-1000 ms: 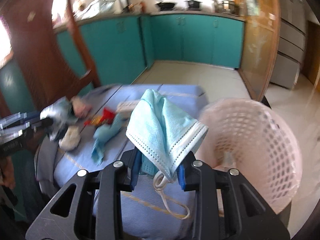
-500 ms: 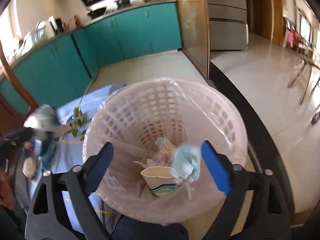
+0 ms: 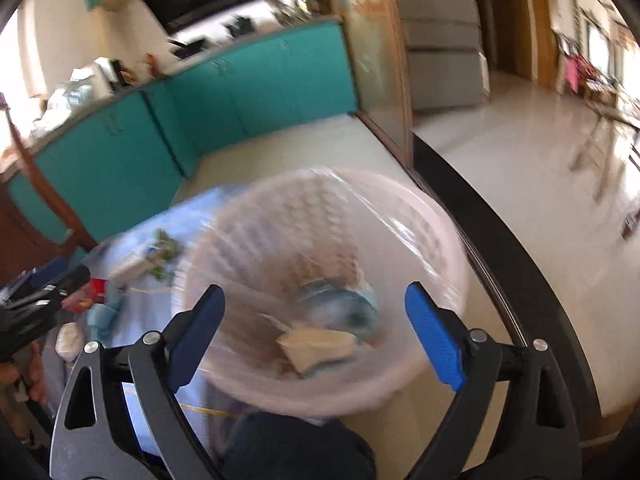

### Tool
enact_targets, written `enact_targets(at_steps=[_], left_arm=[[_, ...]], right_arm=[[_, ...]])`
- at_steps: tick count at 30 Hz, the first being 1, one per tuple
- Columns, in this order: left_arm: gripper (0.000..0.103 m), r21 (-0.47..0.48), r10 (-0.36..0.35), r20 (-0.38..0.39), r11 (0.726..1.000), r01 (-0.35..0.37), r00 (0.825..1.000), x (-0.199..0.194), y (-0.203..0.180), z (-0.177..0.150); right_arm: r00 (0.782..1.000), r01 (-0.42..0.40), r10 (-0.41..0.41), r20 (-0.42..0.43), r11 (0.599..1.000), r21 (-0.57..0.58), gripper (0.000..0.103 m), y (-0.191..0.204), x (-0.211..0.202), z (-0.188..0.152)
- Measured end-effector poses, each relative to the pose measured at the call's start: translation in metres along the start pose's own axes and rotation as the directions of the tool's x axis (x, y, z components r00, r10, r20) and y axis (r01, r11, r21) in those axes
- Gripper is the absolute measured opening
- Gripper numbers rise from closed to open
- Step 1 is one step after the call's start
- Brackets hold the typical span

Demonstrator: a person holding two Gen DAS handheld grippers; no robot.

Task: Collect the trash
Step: 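Grasp the white tissue with the left tool while the right tool grasps the green sprig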

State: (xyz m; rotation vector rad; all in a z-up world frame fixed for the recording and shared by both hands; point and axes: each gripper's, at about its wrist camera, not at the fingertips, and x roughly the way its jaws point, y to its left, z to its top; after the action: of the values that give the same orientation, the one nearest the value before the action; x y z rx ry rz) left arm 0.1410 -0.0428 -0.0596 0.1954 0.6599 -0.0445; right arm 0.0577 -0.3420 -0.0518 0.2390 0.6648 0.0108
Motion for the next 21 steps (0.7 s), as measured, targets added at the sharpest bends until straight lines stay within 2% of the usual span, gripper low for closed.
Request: enact_targets(at_steps=[1,2,3,5,7,10,12,15,18,20,21], left_arm=[[0.077,-0.023,0.100,-0.026,0.995,-0.100,0.995,0.003,0.024,-0.011],[0.073,-0.053,0.141,-0.063,0.988,-0.144,0.988,0.005,0.044,-0.020],[0.070,-0.082,0.152,-0.093,0.984,-0.160,0.984,0.007,0.058,-0.027],[0.066,-0.163,0.134,-0.160,0.974,-0.160,0.978,0.008,0.088,-0.046],[0.062,-0.180,0.125,-0.187,0.971,-0.159,0.974,0.006,0.098,-0.059],[0.060,-0.170,0.103,-0.195,0.976,-0.137,0.976,0.005,0.100,-0.070],[0.059,-0.170,0.085,-0.194,0.978,-0.119,0.977,0.005,0.098,-0.071],[0.059,-0.175,0.076,-0.188,0.979,-0.110,0.979,0.004,0.098,-0.073],[0.059,-0.186,0.056,-0.190,0.978,-0.092,0.980,0.006,0.101,-0.073],[0.059,-0.186,0.050,-0.188,0.979,-0.085,0.981,0.008,0.103,-0.073],[0.059,-0.187,0.047,-0.187,0.979,-0.082,0.981,0.008,0.103,-0.073]], right_arm=[[0.998,-0.053,0.054,0.030,0.998,-0.025,0.090,0.015,-0.004,0.002],[0.994,-0.099,0.101,0.038,0.993,-0.056,0.090,0.031,-0.003,0.002],[0.991,-0.125,0.128,0.034,0.989,-0.083,0.090,0.044,-0.001,0.003],[0.984,-0.176,0.175,-0.017,0.969,-0.171,0.089,0.085,0.018,0.004],[0.976,-0.218,0.211,-0.052,0.945,-0.243,0.088,0.122,0.041,0.002],[0.960,-0.274,0.242,-0.140,0.916,-0.292,0.073,0.159,0.079,-0.002],[0.952,-0.276,0.222,-0.211,0.920,-0.278,0.067,0.177,0.117,-0.001],[0.945,-0.226,0.149,-0.292,0.941,-0.250,0.067,0.186,0.170,-0.003],[0.927,-0.175,0.084,-0.365,0.959,-0.224,0.066,0.189,0.208,-0.010],[0.915,-0.146,0.054,-0.401,0.969,-0.202,0.050,0.188,0.228,-0.013],[0.921,-0.137,0.046,-0.386,0.968,-0.212,0.048,0.190,0.228,-0.012]])
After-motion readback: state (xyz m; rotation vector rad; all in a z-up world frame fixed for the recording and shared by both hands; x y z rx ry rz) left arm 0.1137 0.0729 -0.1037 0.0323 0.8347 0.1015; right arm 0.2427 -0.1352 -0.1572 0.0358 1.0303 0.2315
